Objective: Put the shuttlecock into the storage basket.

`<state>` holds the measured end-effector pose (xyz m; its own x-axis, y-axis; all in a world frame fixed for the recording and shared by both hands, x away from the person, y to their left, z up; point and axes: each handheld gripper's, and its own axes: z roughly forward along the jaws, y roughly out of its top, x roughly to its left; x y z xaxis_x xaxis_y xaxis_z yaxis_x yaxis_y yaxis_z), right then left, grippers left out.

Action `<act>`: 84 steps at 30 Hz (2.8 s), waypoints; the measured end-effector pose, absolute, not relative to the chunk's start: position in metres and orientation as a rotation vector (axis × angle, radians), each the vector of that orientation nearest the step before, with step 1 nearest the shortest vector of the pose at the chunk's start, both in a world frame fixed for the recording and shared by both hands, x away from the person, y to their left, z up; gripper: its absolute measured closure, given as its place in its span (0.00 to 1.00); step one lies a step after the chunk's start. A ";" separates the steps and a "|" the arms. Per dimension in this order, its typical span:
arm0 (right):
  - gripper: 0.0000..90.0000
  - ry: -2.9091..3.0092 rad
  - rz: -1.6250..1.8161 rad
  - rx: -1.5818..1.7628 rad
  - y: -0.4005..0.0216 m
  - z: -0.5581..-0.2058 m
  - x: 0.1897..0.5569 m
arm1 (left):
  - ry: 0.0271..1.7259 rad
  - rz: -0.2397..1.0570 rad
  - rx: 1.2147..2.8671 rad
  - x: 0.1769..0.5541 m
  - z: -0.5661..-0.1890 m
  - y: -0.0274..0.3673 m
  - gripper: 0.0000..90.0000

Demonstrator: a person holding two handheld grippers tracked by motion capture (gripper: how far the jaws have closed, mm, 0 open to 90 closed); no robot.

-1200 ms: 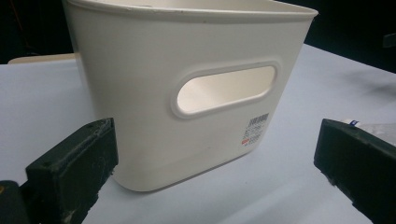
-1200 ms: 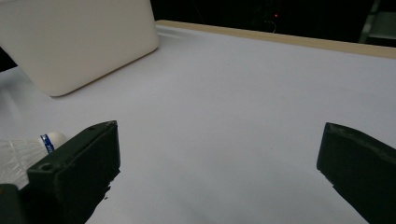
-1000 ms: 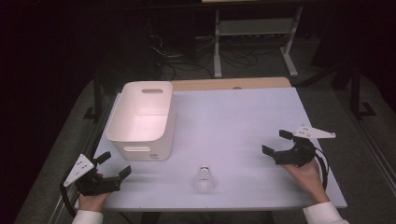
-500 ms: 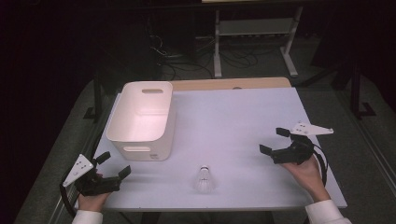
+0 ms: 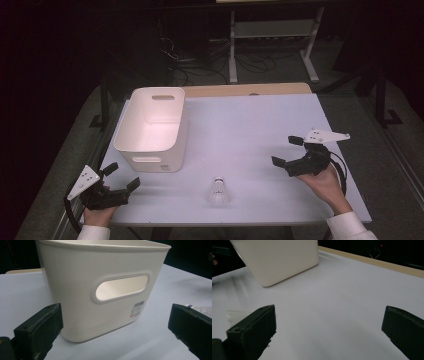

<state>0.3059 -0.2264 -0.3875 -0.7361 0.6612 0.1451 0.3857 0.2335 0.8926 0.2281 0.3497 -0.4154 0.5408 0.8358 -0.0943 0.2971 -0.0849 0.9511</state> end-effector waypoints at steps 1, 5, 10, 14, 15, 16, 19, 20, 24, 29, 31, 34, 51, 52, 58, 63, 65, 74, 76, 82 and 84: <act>0.00 2.249 1.505 0.972 -0.225 -0.387 0.306 | 0.972 0.595 1.646 0.228 -0.415 0.350 0.00; 0.00 2.281 1.505 0.931 -0.215 -0.384 0.303 | 0.971 0.595 1.646 0.228 -0.415 0.350 0.00; 0.00 2.304 1.507 0.902 -0.208 -0.382 0.302 | 0.973 0.593 1.644 0.228 -0.415 0.350 0.00; 0.00 2.338 1.501 0.865 -0.199 -0.382 0.302 | 0.972 0.591 1.643 0.228 -0.415 0.350 0.00; 0.00 2.346 1.499 0.863 -0.198 -0.382 0.301 | 0.973 0.591 1.644 0.228 -0.415 0.350 0.00; 0.00 2.351 1.499 0.862 -0.196 -0.382 0.301 | 0.973 0.591 1.646 0.228 -0.415 0.350 0.00; 0.00 2.360 1.499 0.853 -0.194 -0.382 0.301 | 0.971 0.592 1.644 0.228 -0.415 0.349 0.00; 0.00 2.371 1.500 0.847 -0.191 -0.382 0.300 | 0.971 0.592 1.647 0.228 -0.415 0.350 0.00; 0.00 2.389 1.492 0.827 -0.186 -0.382 0.298 | 0.971 0.592 1.644 0.228 -0.415 0.349 0.00; 0.00 2.409 1.481 0.808 -0.182 -0.385 0.298 | 0.969 0.592 1.649 0.228 -0.415 0.349 0.00; 0.00 2.422 1.475 0.807 -0.180 -0.386 0.298 | 0.969 0.592 1.650 0.228 -0.415 0.349 0.00; 0.00 2.440 1.466 0.798 -0.176 -0.388 0.298 | 0.970 0.592 1.649 0.228 -0.415 0.349 0.00; 0.00 2.525 1.436 0.739 -0.156 -0.397 0.295 | 0.969 0.592 1.645 0.227 -0.415 0.349 0.00; 0.00 2.525 1.436 0.739 -0.156 -0.397 0.295 | 0.969 0.593 1.646 0.227 -0.415 0.349 0.00; 0.00 2.568 1.409 0.717 -0.148 -0.400 0.293 | 0.967 0.592 1.643 0.227 -0.415 0.349 0.00; 0.00 2.598 1.396 0.701 -0.141 -0.401 0.291 | 0.965 0.592 1.645 0.227 -0.415 0.349 0.00; 0.00 2.624 1.382 0.698 -0.138 -0.402 0.291 | 0.965 0.592 1.646 0.227 -0.415 0.349 0.00; 0.18 2.734 1.397 0.639 -0.133 -0.405 0.291 | 0.969 0.593 1.640 0.227 -0.415 0.349 0.00; 0.23 2.767 1.401 0.632 -0.131 -0.407 0.291 | 0.968 0.595 1.644 0.227 -0.415 0.349 0.00; 0.30 2.806 1.418 0.621 -0.128 -0.409 0.291 | 0.970 0.595 1.642 0.227 -0.415 0.349 0.00; 0.34 2.823 1.424 0.625 -0.126 -0.410 0.291 | 0.970 0.595 1.641 0.227 -0.415 0.349 0.00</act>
<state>0.2911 -0.1265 -0.4099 -0.9215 0.3034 0.2425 0.3753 0.5352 0.7568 0.2268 0.3492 -0.4150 0.5411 0.8355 -0.0958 0.2928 -0.0804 0.9528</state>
